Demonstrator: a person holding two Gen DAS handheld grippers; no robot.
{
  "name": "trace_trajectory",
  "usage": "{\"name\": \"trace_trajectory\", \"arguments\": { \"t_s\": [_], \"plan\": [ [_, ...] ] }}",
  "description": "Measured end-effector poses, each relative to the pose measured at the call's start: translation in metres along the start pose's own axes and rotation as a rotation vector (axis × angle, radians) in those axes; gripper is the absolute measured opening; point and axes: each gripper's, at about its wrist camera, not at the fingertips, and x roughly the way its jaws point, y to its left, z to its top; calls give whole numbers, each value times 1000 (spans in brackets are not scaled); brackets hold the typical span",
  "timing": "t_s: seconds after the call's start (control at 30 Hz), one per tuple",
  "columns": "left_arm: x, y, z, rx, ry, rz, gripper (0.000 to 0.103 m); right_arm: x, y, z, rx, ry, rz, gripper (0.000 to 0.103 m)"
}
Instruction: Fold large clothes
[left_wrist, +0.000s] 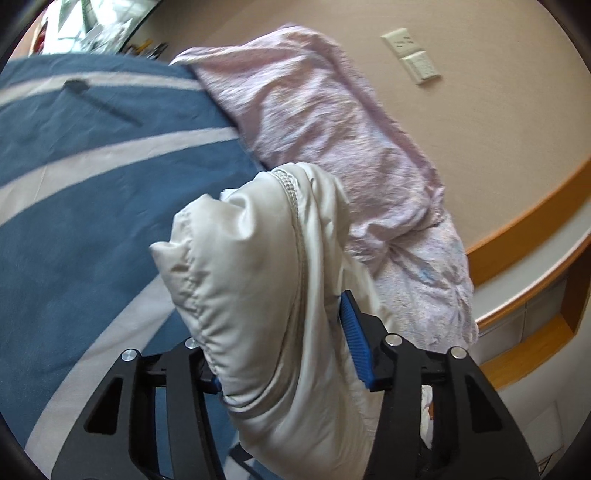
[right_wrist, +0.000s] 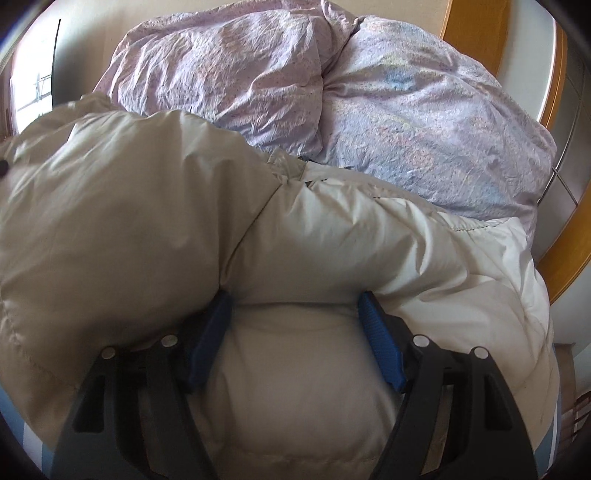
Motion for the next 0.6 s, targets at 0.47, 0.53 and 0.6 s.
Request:
{"name": "trace_trajectory", "arguments": {
  "t_s": [0.47, 0.53, 0.6],
  "plan": [
    [-12, -118, -29, 353, -31, -256, 52, 6, -4, -1, 3, -4, 15, 73],
    [-11, -135, -39, 407, -28, -298, 52, 5, -12, 0, 16, -18, 43, 73],
    [-10, -148, -47, 444, -28, -324, 52, -1, -23, -1, 34, -26, 72, 72]
  ]
}}
